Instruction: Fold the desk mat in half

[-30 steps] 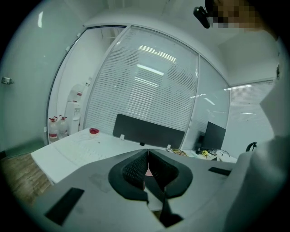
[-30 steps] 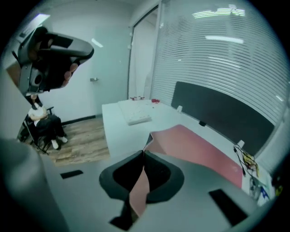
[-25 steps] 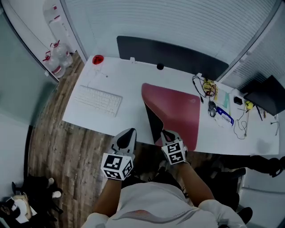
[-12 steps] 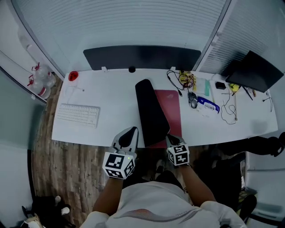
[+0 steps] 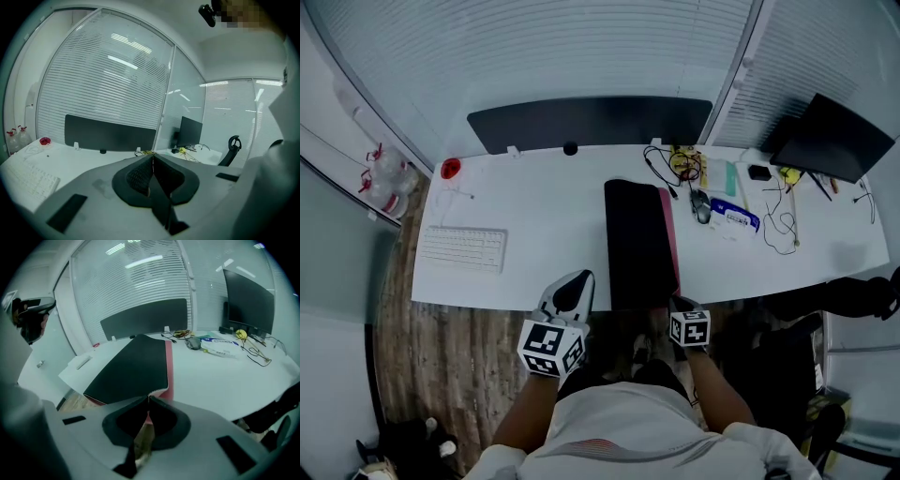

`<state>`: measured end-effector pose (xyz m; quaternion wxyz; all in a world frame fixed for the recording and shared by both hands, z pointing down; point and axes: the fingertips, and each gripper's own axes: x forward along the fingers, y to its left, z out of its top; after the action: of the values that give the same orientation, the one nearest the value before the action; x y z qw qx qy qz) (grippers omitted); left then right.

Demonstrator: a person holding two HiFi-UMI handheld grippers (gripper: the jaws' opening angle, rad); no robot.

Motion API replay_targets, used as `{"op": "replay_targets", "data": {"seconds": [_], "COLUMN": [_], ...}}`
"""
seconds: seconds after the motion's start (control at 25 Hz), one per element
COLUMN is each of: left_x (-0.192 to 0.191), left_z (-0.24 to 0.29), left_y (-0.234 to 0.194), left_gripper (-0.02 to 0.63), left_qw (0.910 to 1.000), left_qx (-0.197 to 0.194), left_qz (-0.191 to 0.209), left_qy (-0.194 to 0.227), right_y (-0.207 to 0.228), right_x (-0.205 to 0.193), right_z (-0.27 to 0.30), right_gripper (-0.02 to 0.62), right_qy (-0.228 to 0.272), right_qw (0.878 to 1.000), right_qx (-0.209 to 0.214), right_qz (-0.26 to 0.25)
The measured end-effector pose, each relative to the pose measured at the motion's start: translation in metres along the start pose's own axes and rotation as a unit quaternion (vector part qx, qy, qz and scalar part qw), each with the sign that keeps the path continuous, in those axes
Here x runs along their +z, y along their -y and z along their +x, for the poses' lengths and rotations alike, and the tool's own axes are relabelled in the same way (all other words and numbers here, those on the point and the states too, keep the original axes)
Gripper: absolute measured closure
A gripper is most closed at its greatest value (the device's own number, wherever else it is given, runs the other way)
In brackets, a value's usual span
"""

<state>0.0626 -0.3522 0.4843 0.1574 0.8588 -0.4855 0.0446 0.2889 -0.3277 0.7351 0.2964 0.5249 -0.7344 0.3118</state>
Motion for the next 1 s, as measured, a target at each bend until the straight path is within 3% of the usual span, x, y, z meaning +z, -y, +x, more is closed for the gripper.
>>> {"op": "replay_targets", "data": {"seconds": [0.16,0.32,0.44,0.56,0.8,0.88,1.0], "left_x": [0.004,0.01,0.024,0.04,0.077,0.087,0.095], "left_z": [-0.002,-0.012,-0.022,-0.031,-0.051,-0.059,-0.073], "left_y": [0.001,-0.004,-0.012,-0.02,-0.028,-0.031,-0.036], "left_gripper": [0.592,0.592,0.592,0.592,0.592,0.592,0.592], "left_qw": [1.0,0.9999,0.9996,0.9984,0.994,0.9921,0.9898], "left_qx": [-0.001,0.005,0.012,0.026,0.042,0.048,0.059], "left_qz": [0.004,0.005,0.012,0.017,0.037,0.044,0.044], "left_qy": [0.004,0.011,0.025,0.047,0.094,0.107,0.122], "right_y": [0.016,0.018,0.023,0.008,-0.06,-0.086,-0.117], "right_x": [-0.01,-0.009,0.024,0.08,0.203,0.235,0.265], "right_z": [0.004,-0.007,-0.03,-0.06,-0.139,-0.167,-0.204], "right_gripper": [0.525,0.395,0.374,0.421,0.509,0.542,0.545], "right_qy": [-0.021,-0.023,0.022,0.099,0.28,0.323,0.368], "right_qw": [1.0,0.999,0.997,0.992,0.955,0.939,0.919], "right_qx": [-0.014,-0.033,-0.068,-0.053,0.015,0.039,0.066], "right_qz": [0.018,0.02,-0.007,-0.059,-0.095,-0.108,-0.125]}}
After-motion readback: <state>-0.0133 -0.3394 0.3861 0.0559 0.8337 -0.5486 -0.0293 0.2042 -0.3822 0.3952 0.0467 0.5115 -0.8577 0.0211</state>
